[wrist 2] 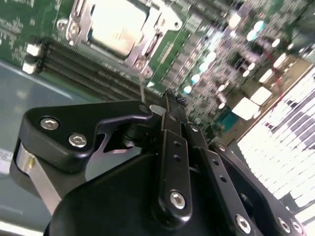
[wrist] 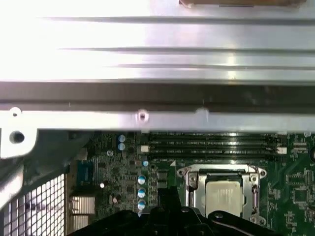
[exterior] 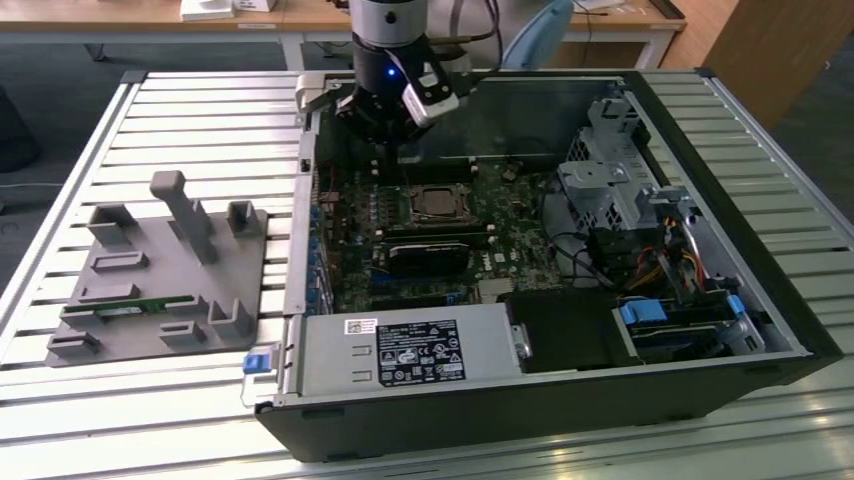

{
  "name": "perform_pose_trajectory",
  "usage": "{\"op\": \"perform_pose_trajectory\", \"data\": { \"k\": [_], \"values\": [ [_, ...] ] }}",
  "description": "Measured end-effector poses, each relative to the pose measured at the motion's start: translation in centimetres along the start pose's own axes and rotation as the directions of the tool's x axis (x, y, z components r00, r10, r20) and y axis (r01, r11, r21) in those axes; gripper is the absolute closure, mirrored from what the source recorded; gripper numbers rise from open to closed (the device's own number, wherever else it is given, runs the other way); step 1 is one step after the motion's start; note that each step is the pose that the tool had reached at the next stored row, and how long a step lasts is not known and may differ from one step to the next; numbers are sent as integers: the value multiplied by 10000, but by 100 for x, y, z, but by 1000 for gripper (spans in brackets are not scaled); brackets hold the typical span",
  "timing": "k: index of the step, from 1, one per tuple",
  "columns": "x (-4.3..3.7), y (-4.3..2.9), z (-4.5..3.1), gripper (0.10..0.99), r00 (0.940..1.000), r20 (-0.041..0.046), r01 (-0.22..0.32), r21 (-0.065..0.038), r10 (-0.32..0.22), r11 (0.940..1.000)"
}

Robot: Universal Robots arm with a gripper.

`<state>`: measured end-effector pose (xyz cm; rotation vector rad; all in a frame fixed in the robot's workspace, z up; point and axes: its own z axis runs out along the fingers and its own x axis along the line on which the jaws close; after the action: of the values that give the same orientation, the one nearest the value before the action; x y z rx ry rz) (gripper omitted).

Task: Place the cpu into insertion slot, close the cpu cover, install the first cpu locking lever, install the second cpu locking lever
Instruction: 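Install the first cpu locking lever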

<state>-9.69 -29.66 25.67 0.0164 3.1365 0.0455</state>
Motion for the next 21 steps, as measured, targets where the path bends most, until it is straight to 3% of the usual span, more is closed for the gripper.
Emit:
{"op": "perform_pose_trajectory", "data": {
  "k": [2, 6, 17, 21],
  "values": [
    [1, 49, 5, 980, 10000, 0, 2, 1, -2, 10000],
    [-15, 58, 8, 980, 10000, -1, 1, 1, -1, 10000],
    [-388, 62, 14, 980, 10000, -16, 0, 0, 0, 10000],
    [-418, 62, 18, 980, 10000, -17, 0, 0, 0, 10000]
  ]
}}
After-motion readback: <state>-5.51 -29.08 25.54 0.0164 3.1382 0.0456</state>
